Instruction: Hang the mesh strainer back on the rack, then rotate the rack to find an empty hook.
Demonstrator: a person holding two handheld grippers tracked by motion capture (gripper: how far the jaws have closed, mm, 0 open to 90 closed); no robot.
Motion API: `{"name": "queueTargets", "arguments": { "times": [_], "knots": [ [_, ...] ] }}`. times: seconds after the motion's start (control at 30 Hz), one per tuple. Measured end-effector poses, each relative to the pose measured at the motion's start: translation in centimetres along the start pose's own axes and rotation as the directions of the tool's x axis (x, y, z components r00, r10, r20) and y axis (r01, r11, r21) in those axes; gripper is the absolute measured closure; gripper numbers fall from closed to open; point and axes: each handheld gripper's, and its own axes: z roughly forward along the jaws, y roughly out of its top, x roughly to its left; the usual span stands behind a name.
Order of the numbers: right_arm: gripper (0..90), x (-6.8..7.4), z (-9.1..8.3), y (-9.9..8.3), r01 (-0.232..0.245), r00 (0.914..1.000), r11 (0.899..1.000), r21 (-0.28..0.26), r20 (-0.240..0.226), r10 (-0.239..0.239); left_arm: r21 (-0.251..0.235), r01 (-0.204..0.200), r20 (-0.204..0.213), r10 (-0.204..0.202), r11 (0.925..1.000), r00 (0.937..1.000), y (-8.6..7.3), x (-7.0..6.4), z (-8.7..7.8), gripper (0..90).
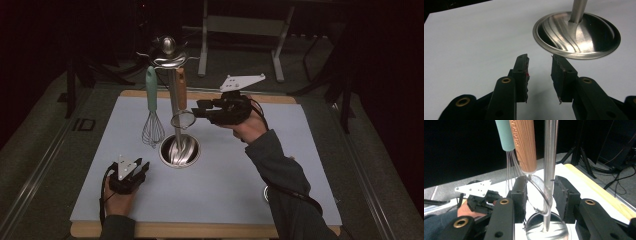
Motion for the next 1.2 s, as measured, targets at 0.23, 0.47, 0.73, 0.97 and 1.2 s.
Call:
{"name": "queueTargets", "arguments": {
  "times": [0.23, 0.47, 0.73, 0.97, 1.2],
  "knots": [
    [64.2, 0.0, -0.5, -0.2, 0.046, 0.9974, 0.997, 0.057, 0.053, -0.049, 0.004, 0.003, 0.003, -0.003, 1.0000, 1.0000, 0.0, 0.0, 0.0, 66.4],
    [65.6, -0.2, -1.0, -1.6, 0.093, 0.9826, 0.976, 0.198, 0.140, -0.122, 0.008, -0.001, 0.001, 0.001, 1.0000, 1.0000, 0.0, -0.1, 0.1, 66.0],
    [65.5, -0.5, -1.0, -2.8, 0.106, 0.9698, 0.953, 0.284, 0.182, -0.162, 0.013, -0.007, 0.001, 0.007, 0.9999, 1.0000, 0.1, -0.1, 0.1, 66.2],
    [65.5, -1.1, -0.9, -4.1, 0.097, 0.9667, 0.942, 0.321, 0.195, -0.166, 0.018, -0.011, 0.002, 0.011, 0.9998, 0.9999, 0.1, -0.1, 0.2, 66.2],
    [64.6, -1.1, -1.3, -5.0, 0.101, 0.9622, 0.927, 0.362, 0.201, -0.184, -0.022, 0.046, 0.027, -0.045, 0.9987, 0.9986, 0.3, 0.0, -0.3, 70.7]
  ]
}}
